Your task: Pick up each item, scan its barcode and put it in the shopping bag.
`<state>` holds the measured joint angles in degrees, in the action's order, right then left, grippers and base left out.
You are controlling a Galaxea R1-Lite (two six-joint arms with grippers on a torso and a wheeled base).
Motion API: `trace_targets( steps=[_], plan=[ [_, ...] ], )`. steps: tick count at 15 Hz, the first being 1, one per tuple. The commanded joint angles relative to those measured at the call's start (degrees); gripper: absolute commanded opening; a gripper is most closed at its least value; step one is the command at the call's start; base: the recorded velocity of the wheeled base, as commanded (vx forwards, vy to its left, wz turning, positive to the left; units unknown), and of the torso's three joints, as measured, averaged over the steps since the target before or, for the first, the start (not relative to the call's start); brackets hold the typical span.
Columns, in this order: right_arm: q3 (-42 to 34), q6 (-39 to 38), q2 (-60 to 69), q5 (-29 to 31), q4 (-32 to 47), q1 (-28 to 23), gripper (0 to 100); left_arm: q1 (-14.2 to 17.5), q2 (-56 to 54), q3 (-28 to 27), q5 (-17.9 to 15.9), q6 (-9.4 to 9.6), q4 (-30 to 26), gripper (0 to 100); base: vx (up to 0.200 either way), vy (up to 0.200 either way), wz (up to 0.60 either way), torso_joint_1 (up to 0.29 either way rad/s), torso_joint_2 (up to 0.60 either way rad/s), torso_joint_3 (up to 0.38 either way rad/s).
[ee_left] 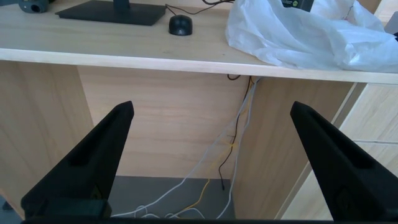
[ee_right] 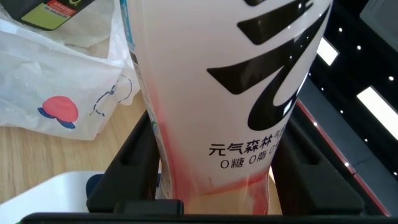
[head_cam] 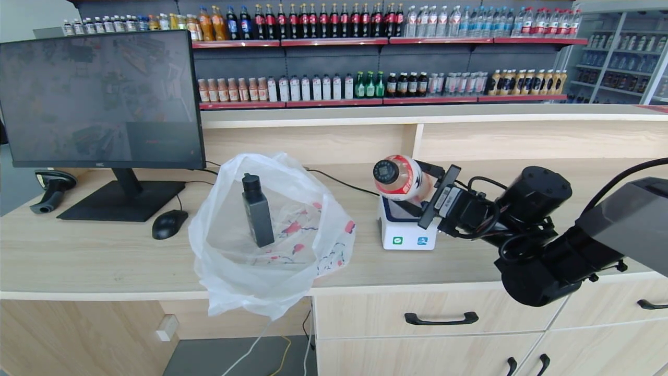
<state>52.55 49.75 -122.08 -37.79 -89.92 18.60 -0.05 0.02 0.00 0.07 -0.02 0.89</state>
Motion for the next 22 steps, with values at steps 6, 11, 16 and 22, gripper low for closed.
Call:
trace_targets(
  steps=[6,11,16,22],
  plan=[
    [-3.07,-6.07,8.35,8.26,-0.08,0.91,0,0.05,-0.02,0.00,0.01,-0.06,-0.10,100,0.000,0.000,0.00,0.000,0.00,0.000],
    [-13.18,-27.69,18.10,32.69,-0.08,4.25,0,0.05,-0.02,0.00,0.01,-0.15,-0.19,100,0.000,0.000,0.00,0.000,0.00,0.000],
    [-19.16,-41.14,19.60,38.14,-0.08,2.14,0,0.05,-0.02,0.00,0.01,-0.42,-0.19,100,0.000,0.000,0.00,0.000,0.00,0.000],
    [-21.35,-46.41,18.37,39.20,-0.08,0.65,0,0.05,-0.02,0.00,0.01,-0.42,-0.19,100,0.000,0.000,0.00,0.000,0.00,0.000]
  ],
)
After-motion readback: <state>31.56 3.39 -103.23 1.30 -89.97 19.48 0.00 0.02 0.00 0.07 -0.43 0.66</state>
